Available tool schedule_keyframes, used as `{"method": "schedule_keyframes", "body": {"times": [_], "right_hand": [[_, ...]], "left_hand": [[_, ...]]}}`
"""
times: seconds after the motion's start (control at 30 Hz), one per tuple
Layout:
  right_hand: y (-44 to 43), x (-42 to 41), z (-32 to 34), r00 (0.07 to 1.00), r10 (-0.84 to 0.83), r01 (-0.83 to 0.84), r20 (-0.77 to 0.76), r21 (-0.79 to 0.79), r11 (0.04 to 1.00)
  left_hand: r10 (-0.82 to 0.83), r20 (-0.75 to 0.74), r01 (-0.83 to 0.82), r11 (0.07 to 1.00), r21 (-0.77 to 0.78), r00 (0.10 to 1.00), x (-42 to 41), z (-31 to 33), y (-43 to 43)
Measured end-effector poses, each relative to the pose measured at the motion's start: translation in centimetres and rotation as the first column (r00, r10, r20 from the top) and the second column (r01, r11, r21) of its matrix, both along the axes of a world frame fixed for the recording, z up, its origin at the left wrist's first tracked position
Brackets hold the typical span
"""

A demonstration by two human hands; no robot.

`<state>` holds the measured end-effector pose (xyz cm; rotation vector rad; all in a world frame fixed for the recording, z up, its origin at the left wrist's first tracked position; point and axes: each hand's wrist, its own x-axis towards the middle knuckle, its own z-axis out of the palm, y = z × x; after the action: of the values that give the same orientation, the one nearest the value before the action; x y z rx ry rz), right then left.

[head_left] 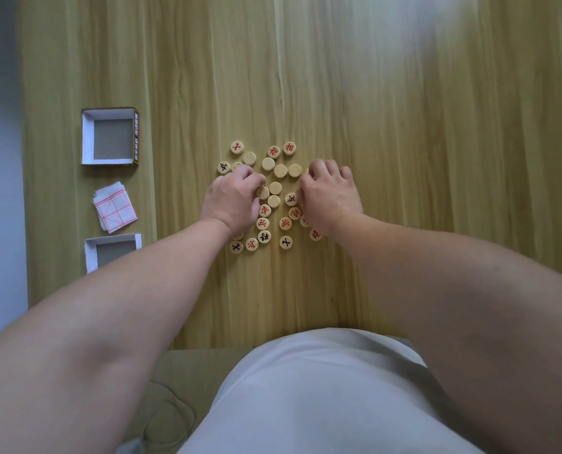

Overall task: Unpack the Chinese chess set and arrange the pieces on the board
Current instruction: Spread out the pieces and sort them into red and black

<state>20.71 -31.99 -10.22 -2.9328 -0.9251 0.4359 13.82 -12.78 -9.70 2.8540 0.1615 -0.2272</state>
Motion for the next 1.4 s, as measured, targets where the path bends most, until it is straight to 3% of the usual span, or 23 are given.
{"method": "schedule_keyframes", "body": {"times": [0.13,0.4,0.5,0.67,0.87,1.13,1.4], "right_hand": [[0.8,0.6,-0.1,0.999,-0.037,0.037,0.022,0.007,0.999],[2.1,2.0,-0.1,0.994,-0.081,0.08,-0.079,-0.017,0.997],[1.9,2.0,-0.1,0.973,-0.208,0.21,-0.099,0.008,0.978],[1.2,1.9,-0.2,0.955,-0.281,0.281,-0.092,-0.01,0.96],[1.0,2.0,-0.3,0.92,-0.363,0.377,-0.149,0.074,0.923],[0.7,1.9,-0.2,0.922,-0.353,0.371,-0.16,0.103,0.923],[1.3,2.1,-0.3,0.958,-0.229,0.244,-0.173,0.072,0.967]], "left_hand": [[0.022,0.041,-0.021,1.0,-0.015,0.999,0.2,-0.3,0.3],[0.045,0.008,-0.045,0.999,-0.001,0.999,1.1,-0.1,0.6],[0.129,0.013,-0.129,0.992,-0.006,0.992,1.4,0.1,0.4],[0.366,-0.084,-0.367,0.93,-0.008,0.927,1.6,0.1,0.9],[0.36,-0.093,-0.362,0.932,0.0,0.928,1.8,0.2,1.1],[0.345,-0.13,-0.35,0.937,-0.018,0.93,1.7,0.2,1.0],[0.368,-0.168,-0.374,0.928,-0.004,0.915,1.5,0.4,1.8]]}}
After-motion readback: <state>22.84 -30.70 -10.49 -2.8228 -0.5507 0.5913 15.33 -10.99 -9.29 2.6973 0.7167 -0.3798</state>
